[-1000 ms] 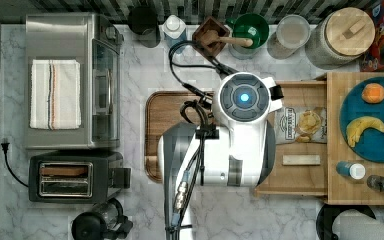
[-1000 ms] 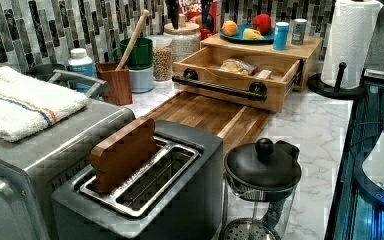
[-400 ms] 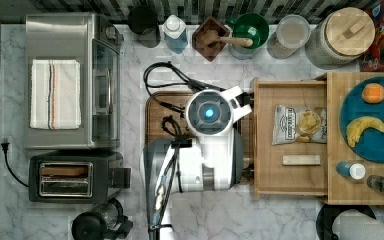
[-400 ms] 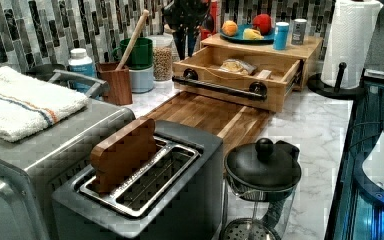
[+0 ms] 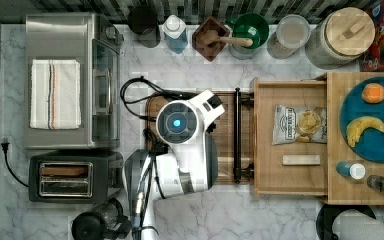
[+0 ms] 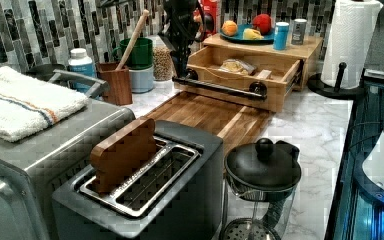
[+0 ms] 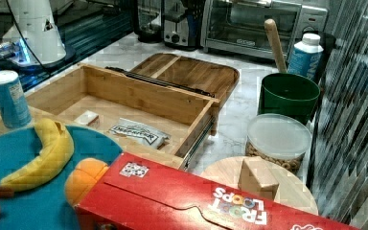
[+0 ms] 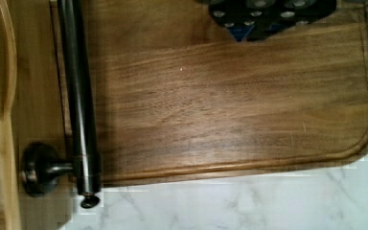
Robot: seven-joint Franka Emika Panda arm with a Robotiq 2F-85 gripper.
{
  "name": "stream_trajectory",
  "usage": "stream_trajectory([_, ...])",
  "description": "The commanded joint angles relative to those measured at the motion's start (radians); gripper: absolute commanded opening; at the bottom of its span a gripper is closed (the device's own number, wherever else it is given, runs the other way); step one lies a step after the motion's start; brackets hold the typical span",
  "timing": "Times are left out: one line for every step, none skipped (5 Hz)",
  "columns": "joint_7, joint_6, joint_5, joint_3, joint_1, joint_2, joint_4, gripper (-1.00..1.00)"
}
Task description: Close the drawer.
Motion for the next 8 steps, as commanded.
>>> stream_trajectory([-0.150, 0.167, -0.106, -0.046, -0.060, 0.137, -0.045, -1.00])
stream_trajectory([-0.139, 0.198, -0.157, -0.055, -0.074, 0.163, -0.045, -1.00])
stream_trajectory([-0.166, 0.249, -0.181, -0.073, -0.091, 0.154, -0.070, -1.00])
stream_trajectory([-0.249, 0.198, -0.142, -0.092, -0.099, 0.124, -0.056, -1.00])
stream_trajectory([-0.300, 0.167, -0.136, -0.114, -0.113, 0.102, -0.034, -1.00])
stream_trajectory([-0.379, 0.176, -0.114, -0.119, -0.160, 0.116, -0.006, -1.00])
stream_trajectory([-0.465, 0.240, -0.109, -0.147, -0.210, 0.144, 0.017, -1.00])
stream_trajectory([-0.544, 0.283, -0.076, -0.180, -0.246, 0.183, 0.040, -1.00])
